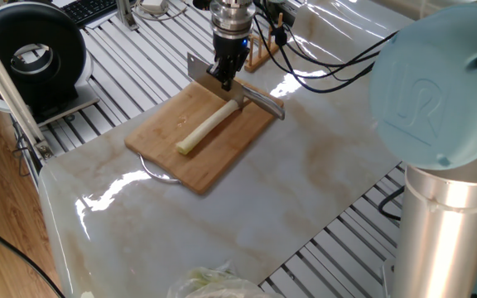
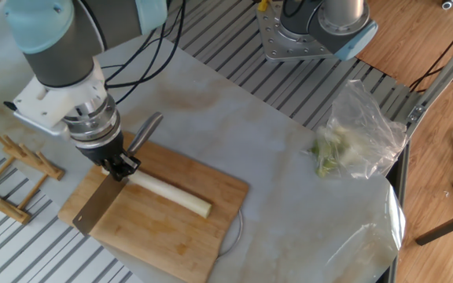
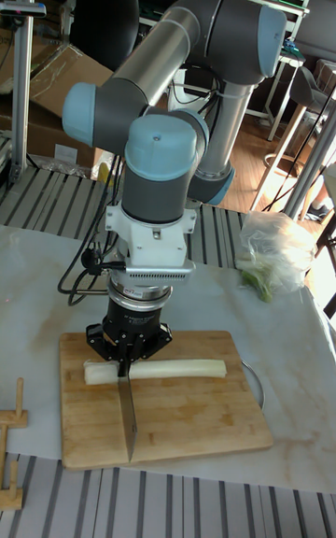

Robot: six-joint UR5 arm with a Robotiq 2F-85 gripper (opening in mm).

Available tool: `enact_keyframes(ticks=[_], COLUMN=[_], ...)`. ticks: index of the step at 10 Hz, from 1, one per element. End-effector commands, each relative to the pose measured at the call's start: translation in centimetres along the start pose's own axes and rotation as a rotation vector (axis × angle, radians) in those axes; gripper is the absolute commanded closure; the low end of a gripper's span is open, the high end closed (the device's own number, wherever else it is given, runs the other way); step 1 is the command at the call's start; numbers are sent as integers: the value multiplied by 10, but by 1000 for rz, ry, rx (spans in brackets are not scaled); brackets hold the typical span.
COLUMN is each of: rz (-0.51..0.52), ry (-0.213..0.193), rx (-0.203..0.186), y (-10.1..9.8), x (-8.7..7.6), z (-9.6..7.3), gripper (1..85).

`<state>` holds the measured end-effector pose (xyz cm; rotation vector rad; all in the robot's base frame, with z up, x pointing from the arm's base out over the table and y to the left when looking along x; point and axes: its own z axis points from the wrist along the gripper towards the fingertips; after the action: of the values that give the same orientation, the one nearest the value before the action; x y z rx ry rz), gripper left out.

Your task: Chop the scallions

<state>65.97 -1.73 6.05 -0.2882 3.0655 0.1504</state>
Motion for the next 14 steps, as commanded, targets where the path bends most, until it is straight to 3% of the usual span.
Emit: enact_keyframes(ticks=[1, 2, 7, 8, 10, 12, 13, 14], rz=[-8, -6, 4, -5, -55, -63, -54, -53], ry=[23, 22, 15, 15, 55, 64, 20, 9], rx=[-63, -83, -57, -57, -84, -58, -36, -20], y=[0, 1, 0, -1, -11, -18, -15, -15], x=[2, 5, 5, 6, 16, 20, 13, 11], z=[-17, -15, 9, 8, -10, -8, 8, 15], gripper=[843, 843, 843, 843, 843, 843, 843, 843])
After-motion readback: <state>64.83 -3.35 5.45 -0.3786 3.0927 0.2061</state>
